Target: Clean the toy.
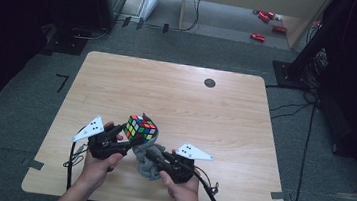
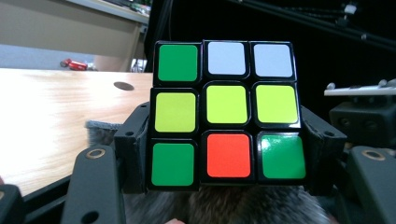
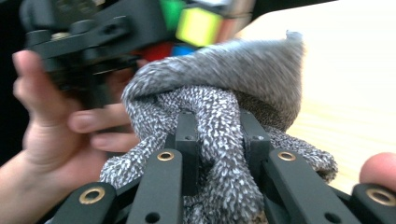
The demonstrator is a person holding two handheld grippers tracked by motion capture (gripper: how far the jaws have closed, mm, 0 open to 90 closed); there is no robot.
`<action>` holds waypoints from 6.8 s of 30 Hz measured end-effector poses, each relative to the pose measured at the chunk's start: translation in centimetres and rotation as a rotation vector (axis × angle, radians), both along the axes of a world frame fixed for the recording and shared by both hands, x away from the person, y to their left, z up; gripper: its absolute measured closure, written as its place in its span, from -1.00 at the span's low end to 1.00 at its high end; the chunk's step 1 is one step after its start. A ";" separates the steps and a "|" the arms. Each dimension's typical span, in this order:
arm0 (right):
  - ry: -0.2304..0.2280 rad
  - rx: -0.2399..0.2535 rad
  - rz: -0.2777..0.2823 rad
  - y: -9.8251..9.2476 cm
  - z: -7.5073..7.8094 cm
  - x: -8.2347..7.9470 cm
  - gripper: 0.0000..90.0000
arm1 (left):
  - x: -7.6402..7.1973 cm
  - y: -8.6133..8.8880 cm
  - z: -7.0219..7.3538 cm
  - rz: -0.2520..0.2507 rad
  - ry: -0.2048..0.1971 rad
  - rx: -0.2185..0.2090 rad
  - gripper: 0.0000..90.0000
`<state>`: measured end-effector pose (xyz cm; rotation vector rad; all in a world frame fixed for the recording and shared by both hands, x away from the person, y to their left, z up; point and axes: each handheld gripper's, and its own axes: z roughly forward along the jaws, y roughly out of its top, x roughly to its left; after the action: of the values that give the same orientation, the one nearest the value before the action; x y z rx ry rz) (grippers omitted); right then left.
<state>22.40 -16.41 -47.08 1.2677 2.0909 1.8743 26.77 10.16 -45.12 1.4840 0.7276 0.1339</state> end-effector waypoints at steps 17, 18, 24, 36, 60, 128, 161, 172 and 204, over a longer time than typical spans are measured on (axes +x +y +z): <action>-0.025 -0.036 0.006 -2.0 0.3 0.9 0.67 | 0.2 -0.2 -0.2 -0.076 0.032 -0.010 -0.24; -0.026 -0.063 0.019 -1.4 0.1 0.7 0.66 | 0.2 -0.2 -0.3 -0.082 0.031 -0.007 -0.24; -0.056 0.009 -0.052 -3.2 1.3 1.0 0.67 | 0.2 -0.4 -0.3 -0.119 0.035 0.013 -0.24; -0.064 -0.050 -0.004 -2.4 1.2 0.8 0.66 | 0.3 -0.2 -0.3 -0.132 0.033 0.013 -0.24; -0.046 -0.067 0.041 -1.6 0.7 0.6 0.66 | 0.6 0.1 -1.4 -0.124 0.048 0.023 -0.24; -0.123 -0.122 -0.074 -2.7 3.9 -0.4 0.66 | -3.4 -5.3 -1.5 -0.132 -0.262 0.468 -0.24; -0.121 -0.089 -0.051 -3.1 4.5 -0.5 0.66 | -4.1 -5.4 -0.8 -0.141 -0.279 0.455 -0.24; -0.148 -0.102 -0.052 -2.4 5.2 -1.2 0.66 | -4.0 -5.4 -1.0 -0.142 -0.272 0.456 -0.24; -0.067 -0.119 -0.065 -3.1 3.9 -0.1 0.66 | -3.0 -5.1 -1.8 -0.151 -0.229 0.432 -0.24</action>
<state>22.34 -19.52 -43.18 1.2149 2.0669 1.7140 23.78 5.09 -46.91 1.8910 0.4125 0.3568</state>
